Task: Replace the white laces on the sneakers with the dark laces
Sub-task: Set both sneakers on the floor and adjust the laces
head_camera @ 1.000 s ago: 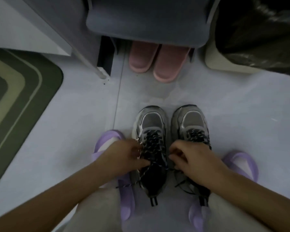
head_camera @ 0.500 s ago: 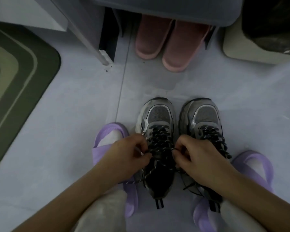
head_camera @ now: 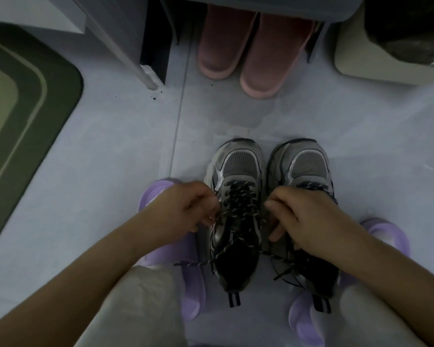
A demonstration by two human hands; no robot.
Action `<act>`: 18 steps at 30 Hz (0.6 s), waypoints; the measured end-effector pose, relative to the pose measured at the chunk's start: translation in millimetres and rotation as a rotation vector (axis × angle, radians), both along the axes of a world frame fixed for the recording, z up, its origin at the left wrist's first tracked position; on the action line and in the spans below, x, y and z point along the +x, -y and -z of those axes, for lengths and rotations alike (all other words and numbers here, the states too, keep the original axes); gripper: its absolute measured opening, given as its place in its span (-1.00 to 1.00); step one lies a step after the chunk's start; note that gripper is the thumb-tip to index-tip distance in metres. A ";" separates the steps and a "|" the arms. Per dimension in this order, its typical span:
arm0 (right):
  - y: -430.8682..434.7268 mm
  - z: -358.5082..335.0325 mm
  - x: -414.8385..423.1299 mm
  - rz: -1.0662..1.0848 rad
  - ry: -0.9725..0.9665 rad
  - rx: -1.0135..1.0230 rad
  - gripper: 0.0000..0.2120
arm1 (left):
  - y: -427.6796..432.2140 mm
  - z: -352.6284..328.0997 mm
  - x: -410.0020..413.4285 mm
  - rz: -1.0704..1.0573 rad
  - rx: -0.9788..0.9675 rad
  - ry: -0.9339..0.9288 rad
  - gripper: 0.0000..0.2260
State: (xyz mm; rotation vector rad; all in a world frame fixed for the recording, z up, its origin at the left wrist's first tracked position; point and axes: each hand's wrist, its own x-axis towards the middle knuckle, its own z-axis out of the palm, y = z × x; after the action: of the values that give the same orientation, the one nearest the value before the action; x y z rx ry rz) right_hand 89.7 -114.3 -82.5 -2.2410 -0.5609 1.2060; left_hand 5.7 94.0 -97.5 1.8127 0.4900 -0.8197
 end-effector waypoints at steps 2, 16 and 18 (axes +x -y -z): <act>-1.2 0.2 -0.9 -0.018 0.049 -0.001 -0.85 | 4.5 3.0 -2.2 0.028 0.064 0.072 -0.89; -15.5 7.0 -2.8 -0.072 0.097 0.018 -0.74 | 9.7 -0.4 22.1 0.414 0.348 0.189 -0.89; -15.6 8.1 -2.0 -0.077 0.092 0.011 -0.77 | 7.2 0.9 26.6 0.448 0.311 0.183 -0.91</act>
State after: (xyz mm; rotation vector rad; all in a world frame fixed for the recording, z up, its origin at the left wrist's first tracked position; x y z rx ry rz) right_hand 87.7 -98.7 -90.6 -2.2930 -0.6933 1.1387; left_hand 32.2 86.7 -98.5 2.3089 0.0898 -0.8991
